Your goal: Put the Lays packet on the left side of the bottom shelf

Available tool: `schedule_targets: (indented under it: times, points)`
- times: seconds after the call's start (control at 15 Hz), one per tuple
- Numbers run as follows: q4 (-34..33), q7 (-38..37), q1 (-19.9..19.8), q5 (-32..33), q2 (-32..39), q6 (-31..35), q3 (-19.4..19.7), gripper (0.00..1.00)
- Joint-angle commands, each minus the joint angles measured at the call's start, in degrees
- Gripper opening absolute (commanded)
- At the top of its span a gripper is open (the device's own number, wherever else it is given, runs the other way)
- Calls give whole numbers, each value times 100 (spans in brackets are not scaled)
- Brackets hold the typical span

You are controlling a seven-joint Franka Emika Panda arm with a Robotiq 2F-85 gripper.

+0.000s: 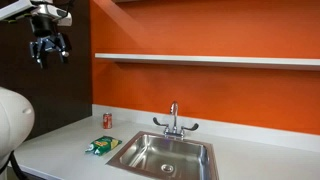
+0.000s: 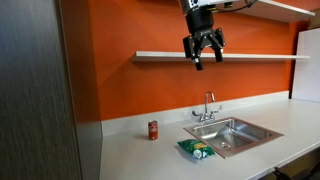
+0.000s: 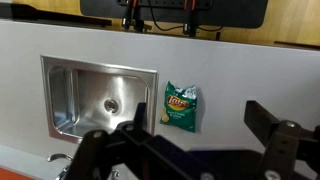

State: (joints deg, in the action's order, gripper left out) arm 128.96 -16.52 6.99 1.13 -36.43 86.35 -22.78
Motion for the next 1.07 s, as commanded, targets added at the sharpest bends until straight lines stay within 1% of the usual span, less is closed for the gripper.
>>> schedule_targets:
  times: [0.0,0.2,0.6,1.0]
  points:
    - [-18,-81,160,67,53,-15,111,100]
    - [45,36,197,113,38,135,166,100]
    - [439,545,372,93,-82,890,547,100]
    - [878,297,135,76,-97,1025,918,100]
